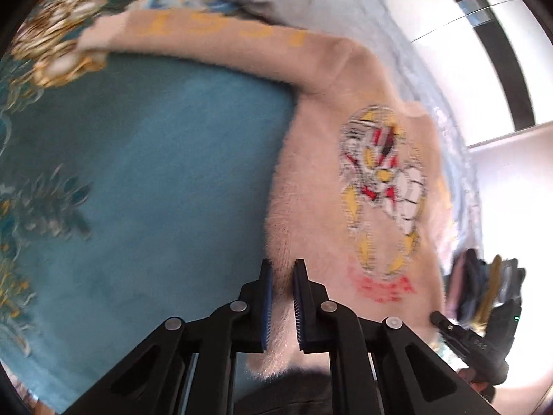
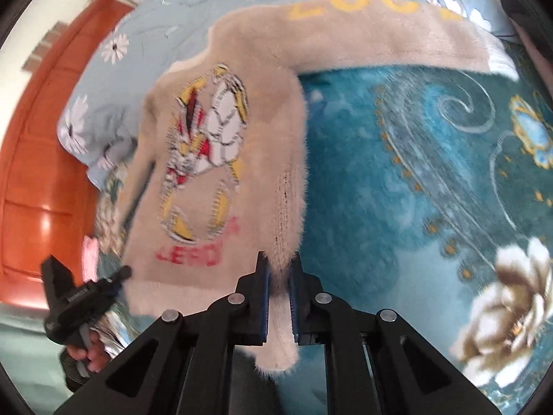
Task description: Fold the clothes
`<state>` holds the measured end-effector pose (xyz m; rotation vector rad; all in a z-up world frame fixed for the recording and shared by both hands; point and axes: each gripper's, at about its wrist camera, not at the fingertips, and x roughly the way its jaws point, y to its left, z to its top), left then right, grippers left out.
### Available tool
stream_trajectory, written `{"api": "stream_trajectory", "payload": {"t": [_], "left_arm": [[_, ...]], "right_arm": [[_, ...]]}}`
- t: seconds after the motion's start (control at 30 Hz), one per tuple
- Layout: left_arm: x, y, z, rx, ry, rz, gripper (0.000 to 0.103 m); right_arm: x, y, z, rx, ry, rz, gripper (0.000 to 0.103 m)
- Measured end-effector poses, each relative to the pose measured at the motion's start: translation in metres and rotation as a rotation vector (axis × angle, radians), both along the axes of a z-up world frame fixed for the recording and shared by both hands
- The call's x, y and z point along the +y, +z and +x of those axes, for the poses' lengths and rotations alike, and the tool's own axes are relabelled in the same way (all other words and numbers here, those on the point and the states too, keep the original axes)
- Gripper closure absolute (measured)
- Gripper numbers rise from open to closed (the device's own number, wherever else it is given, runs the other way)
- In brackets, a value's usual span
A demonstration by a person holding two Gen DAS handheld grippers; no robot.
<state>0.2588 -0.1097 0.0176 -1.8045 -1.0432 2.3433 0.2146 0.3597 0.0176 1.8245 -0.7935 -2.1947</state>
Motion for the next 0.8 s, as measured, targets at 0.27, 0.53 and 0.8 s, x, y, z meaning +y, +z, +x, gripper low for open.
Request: {"api": "stream_trajectory", "payload": {"t": [0.27,0.53,0.8], "left_arm": [[-0.002,-0.023,0.001,-0.018,0.028,0.052,0.09],[-0.02,0.017,0.001,0.095,0.023,-0.037,0.045],[-0.039,0.035,-0.029,0.139,0.109,-0.096,0.041]], "right_arm": [[-0.008,-0.008,0.019,-0.03,0.033,0.045,0.091],[0.044,0.013,0.005,0.097,-0.193,0.082,0.062],[0.131,-0.021,-0.049,0.101,-0.663,0.088,0.052]]}}
